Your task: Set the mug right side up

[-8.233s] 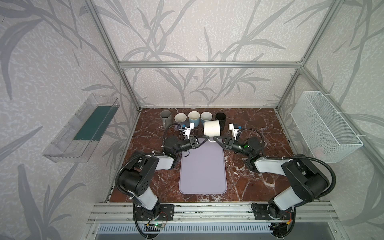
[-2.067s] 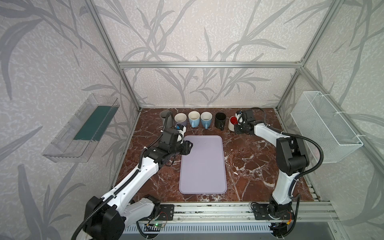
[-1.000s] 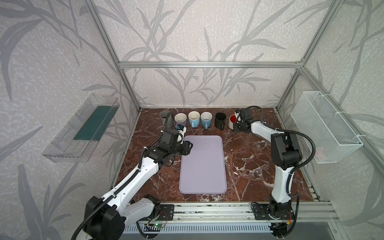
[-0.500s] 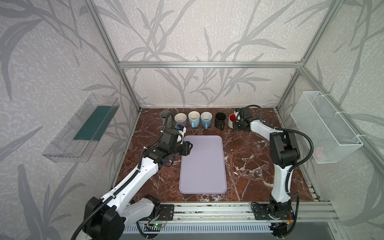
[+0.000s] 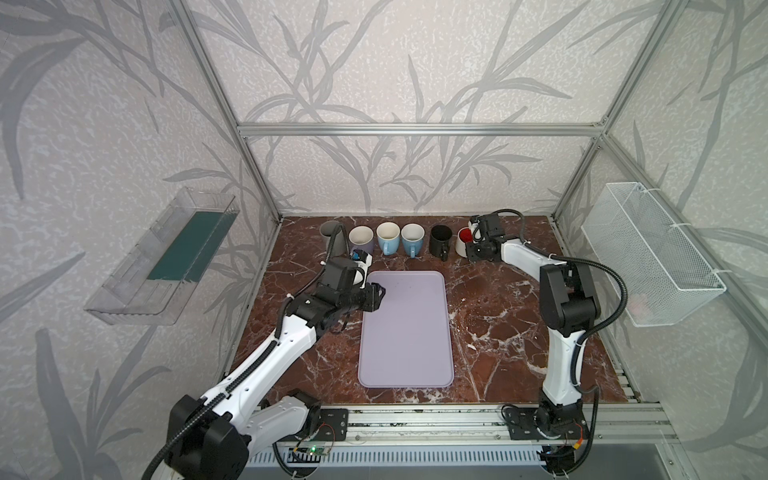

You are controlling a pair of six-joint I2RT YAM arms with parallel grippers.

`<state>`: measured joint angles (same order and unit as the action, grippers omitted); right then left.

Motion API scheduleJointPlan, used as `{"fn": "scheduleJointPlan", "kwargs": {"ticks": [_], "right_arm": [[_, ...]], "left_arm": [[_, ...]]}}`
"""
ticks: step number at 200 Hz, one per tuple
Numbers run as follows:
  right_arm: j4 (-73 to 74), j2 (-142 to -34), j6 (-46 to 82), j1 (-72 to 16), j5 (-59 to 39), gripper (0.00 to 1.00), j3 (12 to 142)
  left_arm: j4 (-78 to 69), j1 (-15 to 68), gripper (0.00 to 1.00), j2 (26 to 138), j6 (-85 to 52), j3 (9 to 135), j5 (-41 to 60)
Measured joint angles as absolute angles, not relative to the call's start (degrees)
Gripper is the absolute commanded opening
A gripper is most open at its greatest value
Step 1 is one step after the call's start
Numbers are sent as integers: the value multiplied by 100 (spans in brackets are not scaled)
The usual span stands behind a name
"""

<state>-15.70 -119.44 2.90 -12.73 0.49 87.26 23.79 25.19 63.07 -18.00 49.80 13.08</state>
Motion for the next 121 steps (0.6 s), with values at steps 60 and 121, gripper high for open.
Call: {"fn": "scheduleJointPlan", "kwargs": {"ticks": [60, 121], "right_arm": [[-1575, -11749, 290, -1264, 62, 46, 8724], [-1380, -10733, 298, -1225, 93, 56, 8217]], "left_arm": [[2379, 2519, 60, 6307, -1793, 5057, 1162], [2460, 2517, 67, 6062, -1605, 5229, 773]]}}
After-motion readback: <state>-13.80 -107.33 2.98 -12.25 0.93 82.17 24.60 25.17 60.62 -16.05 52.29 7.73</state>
